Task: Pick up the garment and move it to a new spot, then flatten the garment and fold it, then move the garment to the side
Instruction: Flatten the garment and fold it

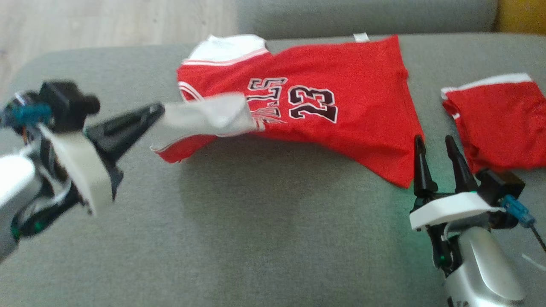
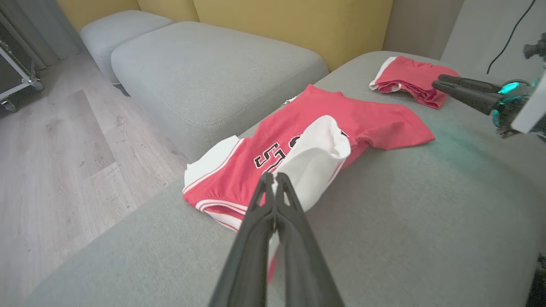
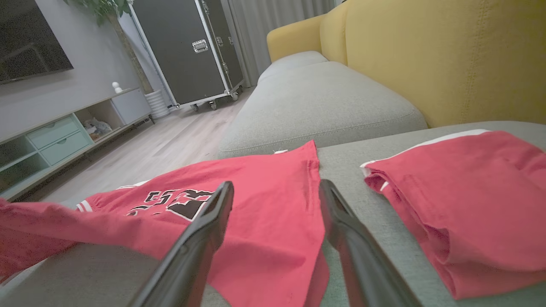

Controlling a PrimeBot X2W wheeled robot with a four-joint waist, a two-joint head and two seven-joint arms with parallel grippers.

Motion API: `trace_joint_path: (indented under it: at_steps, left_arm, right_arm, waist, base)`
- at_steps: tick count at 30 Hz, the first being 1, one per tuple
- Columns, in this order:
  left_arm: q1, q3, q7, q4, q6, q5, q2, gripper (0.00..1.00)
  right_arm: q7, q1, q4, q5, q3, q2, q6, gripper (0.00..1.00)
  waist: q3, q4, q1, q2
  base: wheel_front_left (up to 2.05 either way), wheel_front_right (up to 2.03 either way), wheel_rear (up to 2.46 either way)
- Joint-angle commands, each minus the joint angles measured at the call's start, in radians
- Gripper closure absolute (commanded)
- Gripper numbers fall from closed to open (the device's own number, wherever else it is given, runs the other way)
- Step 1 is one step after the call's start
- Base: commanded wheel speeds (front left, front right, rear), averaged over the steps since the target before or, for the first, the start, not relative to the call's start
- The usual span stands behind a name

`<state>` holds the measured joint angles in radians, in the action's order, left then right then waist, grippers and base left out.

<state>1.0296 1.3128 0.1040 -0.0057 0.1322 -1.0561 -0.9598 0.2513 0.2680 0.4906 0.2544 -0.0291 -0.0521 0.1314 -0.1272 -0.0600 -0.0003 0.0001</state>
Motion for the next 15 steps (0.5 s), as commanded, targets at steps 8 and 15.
trace_joint_path:
  at_steps: [8, 15]
  left_arm:
    - [-0.140, -0.033, 0.079, -0.251, -0.002, 0.119, -0.097, 1.00]
    - [-0.312, -0.033, 0.198, -0.282, -0.002, 0.242, -0.102, 0.00]
  right_arm:
    - [0.010, -0.002, 0.020, 0.033, -0.033, 0.002, -0.001, 0.00]
    - [0.010, 0.003, 0.041, 0.040, -0.045, 0.002, -0.001, 0.00]
  waist:
    - [0.079, -0.057, 0.0003, -0.0001]
    - [0.094, -0.051, 0.0003, -0.0001]
  base:
    - [0.00, 0.00, 0.00]
    - [0.00, 0.00, 0.00]
